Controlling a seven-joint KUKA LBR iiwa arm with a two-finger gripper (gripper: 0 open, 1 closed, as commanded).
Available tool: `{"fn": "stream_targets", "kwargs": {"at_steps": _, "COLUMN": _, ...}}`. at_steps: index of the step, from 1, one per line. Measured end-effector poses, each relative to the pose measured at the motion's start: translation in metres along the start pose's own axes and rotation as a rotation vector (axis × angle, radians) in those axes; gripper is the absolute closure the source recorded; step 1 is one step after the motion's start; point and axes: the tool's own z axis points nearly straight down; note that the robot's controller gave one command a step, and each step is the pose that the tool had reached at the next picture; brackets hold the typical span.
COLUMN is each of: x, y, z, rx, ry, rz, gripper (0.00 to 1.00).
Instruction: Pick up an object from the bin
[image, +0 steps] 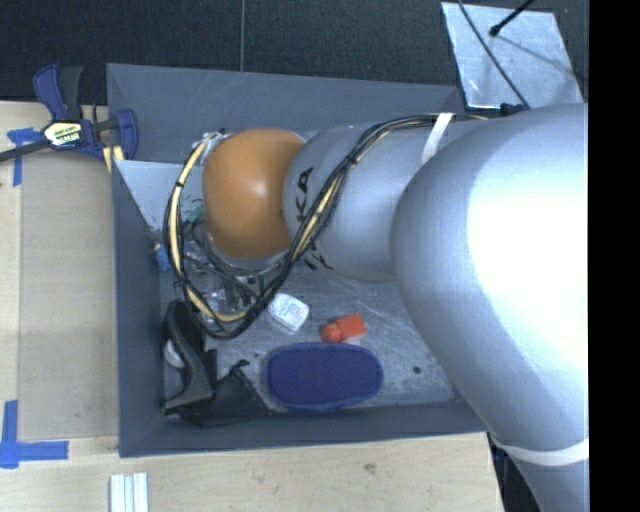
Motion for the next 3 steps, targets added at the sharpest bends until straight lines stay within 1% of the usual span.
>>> {"fn": "stream_targets", "kwargs": {"at_steps": 1, "x": 0.032, "y": -0.034, "z": 0.016, "rx": -0.001, "ry": 0.006, "rz": -0.39, "gripper": 0.0}}
{"fn": "stream_targets", "kwargs": {"at_steps": 2, "x": -0.009, "y": 0.017, "z": 0.017, "rx": 0.003, "ry": 0.014, "rz": -0.851, "gripper": 0.0}}
{"fn": "stream_targets", "kwargs": {"at_steps": 3, "x": -0.008, "y": 0.015, "z": 0.018, "rx": 0.005, "ry": 0.019, "rz": -0.849, "gripper": 1.0}}
